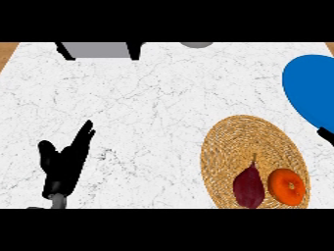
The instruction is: Pick the squash from the placemat and place it in the plate
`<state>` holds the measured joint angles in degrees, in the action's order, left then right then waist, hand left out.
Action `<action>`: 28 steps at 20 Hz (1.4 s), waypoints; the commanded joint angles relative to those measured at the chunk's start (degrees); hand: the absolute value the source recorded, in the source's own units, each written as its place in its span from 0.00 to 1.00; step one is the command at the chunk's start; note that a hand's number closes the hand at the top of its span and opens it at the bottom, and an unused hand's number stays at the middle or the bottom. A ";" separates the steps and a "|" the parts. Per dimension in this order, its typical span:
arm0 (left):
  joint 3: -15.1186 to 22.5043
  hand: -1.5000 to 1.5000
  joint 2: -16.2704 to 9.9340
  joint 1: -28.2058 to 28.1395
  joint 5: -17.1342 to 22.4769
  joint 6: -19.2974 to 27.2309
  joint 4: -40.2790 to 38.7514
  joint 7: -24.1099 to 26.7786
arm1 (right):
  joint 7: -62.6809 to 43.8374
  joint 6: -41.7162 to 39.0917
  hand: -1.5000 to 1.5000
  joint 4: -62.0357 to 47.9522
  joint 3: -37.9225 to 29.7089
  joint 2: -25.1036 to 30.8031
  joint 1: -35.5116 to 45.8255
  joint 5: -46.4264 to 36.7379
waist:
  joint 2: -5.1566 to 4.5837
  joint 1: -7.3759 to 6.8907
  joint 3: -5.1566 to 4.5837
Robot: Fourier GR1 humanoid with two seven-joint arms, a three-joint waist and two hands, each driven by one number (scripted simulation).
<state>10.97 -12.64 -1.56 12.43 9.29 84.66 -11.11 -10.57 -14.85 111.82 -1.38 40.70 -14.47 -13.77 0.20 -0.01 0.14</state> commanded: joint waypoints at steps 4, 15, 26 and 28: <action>-1.18 0.50 1.55 -0.79 -0.62 -2.32 -0.15 -0.54 | -4.39 -5.11 0.00 2.28 2.24 -6.23 1.88 -4.11 | -0.16 0.03 -0.16; -3.36 0.50 3.51 2.10 -1.91 -2.46 -2.54 -3.07 | -2.23 -1.29 0.00 -2.98 5.32 -11.89 1.69 -19.96 | -0.19 0.09 -0.15; -4.82 0.50 3.31 -0.17 -3.82 -5.39 -1.81 -1.47 | -2.13 -3.44 0.00 -10.34 7.57 -17.98 6.49 -26.24 | -0.19 -0.10 -0.14; -3.81 0.50 5.18 -2.10 -4.18 -4.78 0.02 -0.70 | 0.40 -0.86 0.00 -12.09 8.73 -19.23 4.03 -28.88 | -0.16 -0.04 -0.14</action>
<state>6.38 -8.54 -0.96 8.55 5.06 83.74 -11.39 -11.54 -17.24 102.32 5.48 23.68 -9.90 -39.21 0.27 -0.07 0.24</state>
